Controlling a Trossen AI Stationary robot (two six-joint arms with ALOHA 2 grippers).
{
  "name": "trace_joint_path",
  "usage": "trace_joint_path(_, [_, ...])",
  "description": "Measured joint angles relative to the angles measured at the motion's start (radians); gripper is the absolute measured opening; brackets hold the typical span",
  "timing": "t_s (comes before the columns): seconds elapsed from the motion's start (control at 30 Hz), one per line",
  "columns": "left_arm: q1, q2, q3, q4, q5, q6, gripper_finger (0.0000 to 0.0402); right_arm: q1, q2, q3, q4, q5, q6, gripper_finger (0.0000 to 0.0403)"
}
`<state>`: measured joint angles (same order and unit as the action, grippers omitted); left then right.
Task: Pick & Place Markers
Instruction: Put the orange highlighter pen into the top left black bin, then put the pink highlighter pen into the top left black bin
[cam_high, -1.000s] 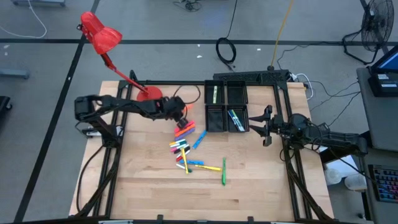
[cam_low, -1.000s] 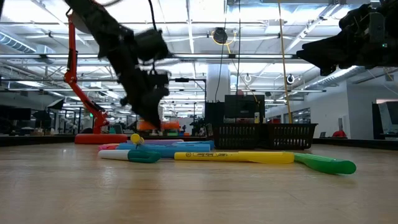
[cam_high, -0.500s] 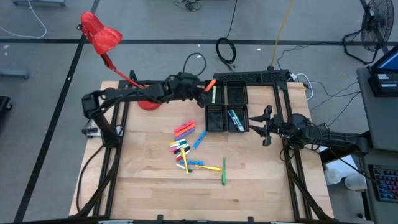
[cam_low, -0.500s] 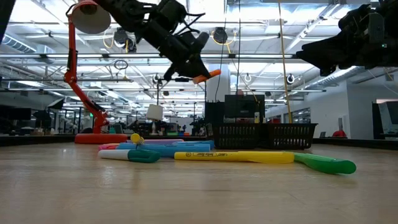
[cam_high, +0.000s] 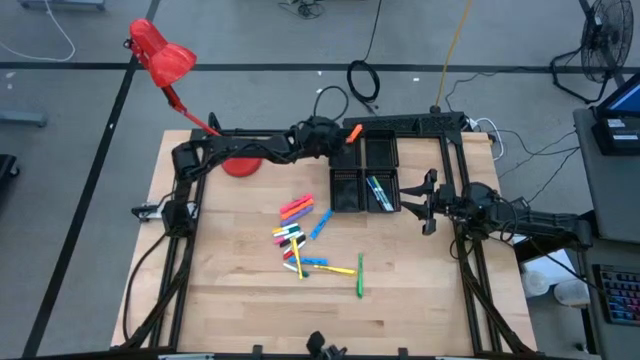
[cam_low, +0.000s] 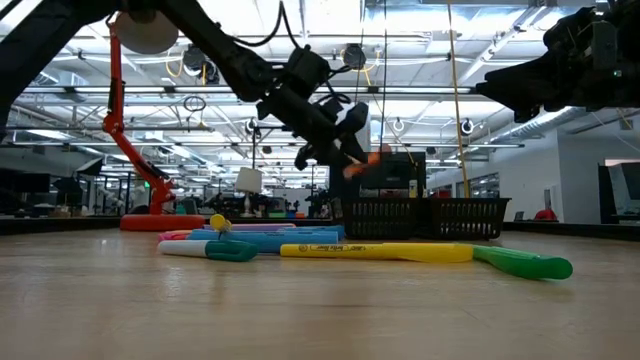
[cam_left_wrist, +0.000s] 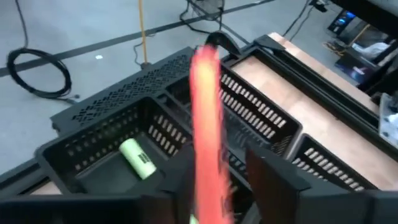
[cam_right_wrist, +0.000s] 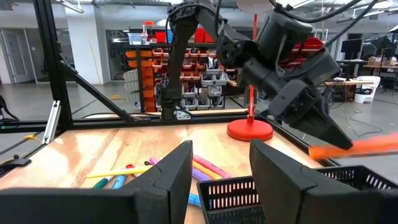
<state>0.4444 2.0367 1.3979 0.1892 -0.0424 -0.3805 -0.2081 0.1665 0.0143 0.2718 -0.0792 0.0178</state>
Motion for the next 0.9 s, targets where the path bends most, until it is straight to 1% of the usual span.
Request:
trace_joint_path(0.13, [0.013, 0.003, 0.000, -0.012, -0.016, 0.000, 0.0181, 0.000, 0.000, 0.000, 0.000, 0.000, 0.000, 0.0146])
trace_joint_path(0.23, [0.020, 0.003, 0.000, -0.011, -0.021, 0.009, 0.0193, 0.000, 0.000, 0.000, 0.000, 0.000, 0.000, 0.0146])
trace_joint_path(0.33, [0.022, -0.003, 0.000, -0.011, -0.011, 0.031, 0.0195, 0.000, 0.000, 0.000, 0.000, 0.000, 0.000, 0.0146])
trace_joint_path(0.4, [0.024, -0.009, 0.000, -0.015, 0.026, 0.050, 0.0195, 0.000, 0.000, 0.000, 0.000, 0.000, 0.000, 0.0146])
trace_joint_path(0.47, [0.027, -0.017, 0.000, -0.017, 0.087, 0.081, 0.0192, 0.000, 0.000, 0.000, 0.000, 0.000, 0.000, 0.0146])
trace_joint_path(0.57, [0.027, -0.039, 0.000, -0.042, 0.196, 0.166, 0.0185, 0.000, 0.000, 0.000, 0.000, 0.000, 0.000, 0.0146])
trace_joint_path(0.63, [0.025, -0.058, 0.000, -0.067, 0.240, 0.239, 0.0178, 0.000, 0.000, 0.000, 0.000, 0.000, 0.000, 0.0146])
trace_joint_path(0.7, [0.019, -0.093, 0.000, -0.157, 0.266, 0.308, 0.0169, 0.000, 0.000, 0.000, 0.000, 0.000, 0.000, 0.0146])
trace_joint_path(0.77, [0.008, -0.128, 0.001, -0.237, 0.267, 0.374, 0.0159, 0.000, 0.001, 0.000, 0.000, 0.000, 0.000, 0.0146])
trace_joint_path(0.8, [0.004, -0.151, 0.001, -0.301, 0.268, 0.398, 0.0154, 0.000, 0.001, 0.000, -0.001, 0.000, 0.000, 0.0146])
trace_joint_path(0.9, [-0.017, -0.212, 0.001, -0.454, 0.249, 0.442, 0.0139, 0.000, 0.003, 0.000, -0.001, 0.000, 0.000, 0.0146])
